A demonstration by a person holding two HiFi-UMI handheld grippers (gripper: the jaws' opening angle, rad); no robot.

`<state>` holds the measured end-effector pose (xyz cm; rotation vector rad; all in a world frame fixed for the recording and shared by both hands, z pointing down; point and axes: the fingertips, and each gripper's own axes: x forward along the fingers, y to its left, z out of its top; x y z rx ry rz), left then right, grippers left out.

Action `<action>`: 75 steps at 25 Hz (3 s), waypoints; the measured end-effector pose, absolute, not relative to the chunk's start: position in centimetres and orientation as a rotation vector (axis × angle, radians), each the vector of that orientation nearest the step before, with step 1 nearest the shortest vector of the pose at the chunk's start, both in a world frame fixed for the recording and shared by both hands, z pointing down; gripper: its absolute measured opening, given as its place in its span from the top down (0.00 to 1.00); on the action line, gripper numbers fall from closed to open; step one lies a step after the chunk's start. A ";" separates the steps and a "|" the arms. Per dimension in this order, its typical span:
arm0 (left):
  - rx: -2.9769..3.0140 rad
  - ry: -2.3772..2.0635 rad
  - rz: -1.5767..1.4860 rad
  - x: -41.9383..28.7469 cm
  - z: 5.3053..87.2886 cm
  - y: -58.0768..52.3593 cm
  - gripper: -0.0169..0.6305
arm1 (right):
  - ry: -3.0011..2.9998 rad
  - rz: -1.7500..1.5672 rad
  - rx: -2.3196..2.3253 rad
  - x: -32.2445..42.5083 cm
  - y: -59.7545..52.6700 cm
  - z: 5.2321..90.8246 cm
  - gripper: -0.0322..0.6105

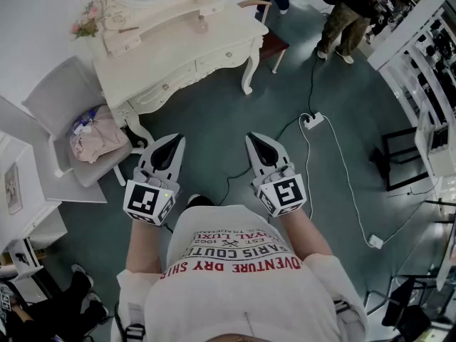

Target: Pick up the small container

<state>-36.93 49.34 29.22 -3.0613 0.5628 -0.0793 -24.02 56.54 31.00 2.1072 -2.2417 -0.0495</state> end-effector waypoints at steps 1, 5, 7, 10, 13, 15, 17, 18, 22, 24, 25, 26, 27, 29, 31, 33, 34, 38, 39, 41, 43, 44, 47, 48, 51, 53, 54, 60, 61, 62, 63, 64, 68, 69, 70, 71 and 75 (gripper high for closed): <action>-3.061 0.566 -0.081 -36.8 29.3 49.4 0.96 | -2.242 -0.049 2.105 -23.9 56.6 31.1 0.95; -3.065 0.581 -0.075 -36.4 29.4 49.6 0.96 | -2.245 -0.054 2.092 -23.6 56.9 31.3 0.95; -3.066 0.580 -0.069 -36.2 29.5 49.8 0.96 | -2.249 -0.051 2.085 -23.5 57.0 31.5 0.95; -3.070 0.575 -0.069 -35.7 29.6 50.0 0.96 | -2.292 -0.012 2.059 -23.7 57.0 31.9 0.95; -3.078 0.579 -0.086 -35.2 29.9 49.8 0.96 | -2.339 0.015 2.016 -24.0 56.9 32.3 0.95; -3.098 0.587 -0.089 -34.9 30.1 49.6 0.96 | -2.330 0.020 2.018 -23.6 56.9 32.5 0.95; -3.128 0.592 -0.077 -34.7 30.3 49.1 0.96 | -2.313 0.035 2.038 -22.8 56.6 32.9 0.95; -3.140 0.595 -0.075 -34.5 30.4 48.7 0.96 | -2.304 0.043 2.050 -22.3 56.2 33.0 0.95; -3.149 0.614 -0.112 -33.8 31.4 46.4 0.96 | -2.298 0.056 2.076 -20.5 54.3 33.5 0.95; -3.144 0.616 -0.124 -33.1 31.8 44.8 0.96 | -2.288 0.068 2.088 -19.4 52.7 34.0 0.95; -3.142 0.617 -0.128 -32.6 32.0 43.8 0.96 | -2.281 0.076 2.094 -18.8 51.7 34.3 0.95; -3.142 0.617 -0.133 -32.2 32.3 42.6 0.96 | -2.272 0.087 2.101 -18.2 50.6 34.7 0.95; -3.146 0.616 -0.138 -31.6 32.6 41.3 0.96 | -2.263 0.100 2.108 -17.7 49.3 35.0 0.95; -3.156 0.608 -0.151 -30.4 33.1 38.3 0.96 | -2.251 0.119 2.110 -16.6 46.4 35.6 0.95; -3.159 0.602 -0.162 -29.1 33.3 34.8 0.96 | -2.246 0.129 2.105 -15.6 42.9 35.8 0.95; -3.163 0.589 -0.163 -27.6 33.5 31.0 0.96 | -2.232 0.139 2.108 -14.5 39.2 36.1 0.95; -3.168 0.577 -0.164 -26.8 33.5 29.1 0.96 | -2.221 0.143 2.113 -13.8 37.3 36.2 0.95; -3.184 0.492 -0.189 -23.3 33.7 21.1 0.96 | -2.186 0.148 2.121 -11.4 29.2 36.1 0.95; -3.181 0.469 -0.192 -22.5 33.5 19.1 0.96 | -2.179 0.144 2.122 -10.8 27.1 36.0 0.95; -3.169 0.437 -0.187 -20.7 33.0 15.6 0.96 | -2.172 0.129 2.128 -9.4 23.4 35.5 0.95; -3.164 0.416 -0.180 -19.2 32.5 12.6 0.96 | -2.163 0.125 2.154 -8.0 20.2 35.2 0.95; -3.164 0.409 -0.178 -18.5 32.3 11.3 0.96 | -2.156 0.131 2.170 -7.3 18.8 35.1 0.95; -3.170 0.399 -0.183 -16.5 32.3 8.0 0.96 | -2.145 0.134 2.181 -5.6 15.4 35.0 0.95; -3.171 0.402 -0.191 -15.9 32.5 7.1 0.96 | -2.149 0.129 2.170 -5.2 14.4 35.0 0.95; -3.157 0.431 -0.225 -14.5 33.3 4.6 0.96 | -2.164 0.127 2.133 -3.9 11.8 35.4 0.95; -3.153 0.454 -0.240 -13.3 34.0 3.2 0.96 | -2.177 0.126 2.118 -2.6 9.9 35.7 0.95; -3.152 0.463 -0.249 -12.6 34.5 2.5 0.96 | -2.184 0.125 2.111 -1.8 9.0 35.9 0.95; -3.135 0.591 -0.281 -7.3 36.3 -1.9 0.96 | -2.290 0.138 1.994 3.5 2.9 37.2 0.95; -3.130 0.625 -0.278 -6.4 36.4 -2.8 0.96 | -2.316 0.138 1.962 4.4 1.7 37.2 0.95; -3.127 0.660 -0.276 -5.4 36.5 -3.7 0.96 | -2.340 0.136 1.931 5.3 0.5 37.3 0.95; -3.126 0.697 -0.274 -4.5 36.7 -4.7 0.96 | -2.361 0.135 1.899 6.3 -0.7 37.3 0.95; -3.127 0.735 -0.273 -3.5 36.8 -5.6 0.96 | -2.380 0.137 1.870 7.3 -1.9 37.3 0.95; -3.138 0.905 -0.251 -0.4 37.1 -9.0 0.96 | -2.455 0.147 1.730 10.8 -6.4 37.4 0.95; -3.135 0.944 -0.248 0.2 37.3 -9.7 0.96 | -2.475 0.148 1.692 11.5 -7.3 37.4 0.95; -3.130 0.978 -0.247 0.8 37.6 -10.3 0.96 | -2.493 0.150 1.659 12.2 -8.2 37.6 0.95; -3.125 1.007 -0.246 1.4 38.0 -10.9 0.96 | -2.509 0.154 1.632 12.8 -9.0 37.7 0.95; -3.101 1.096 -0.283 3.4 41.0 -13.1 0.96 | -2.567 0.174 1.536 14.8 -12.1 39.0 0.95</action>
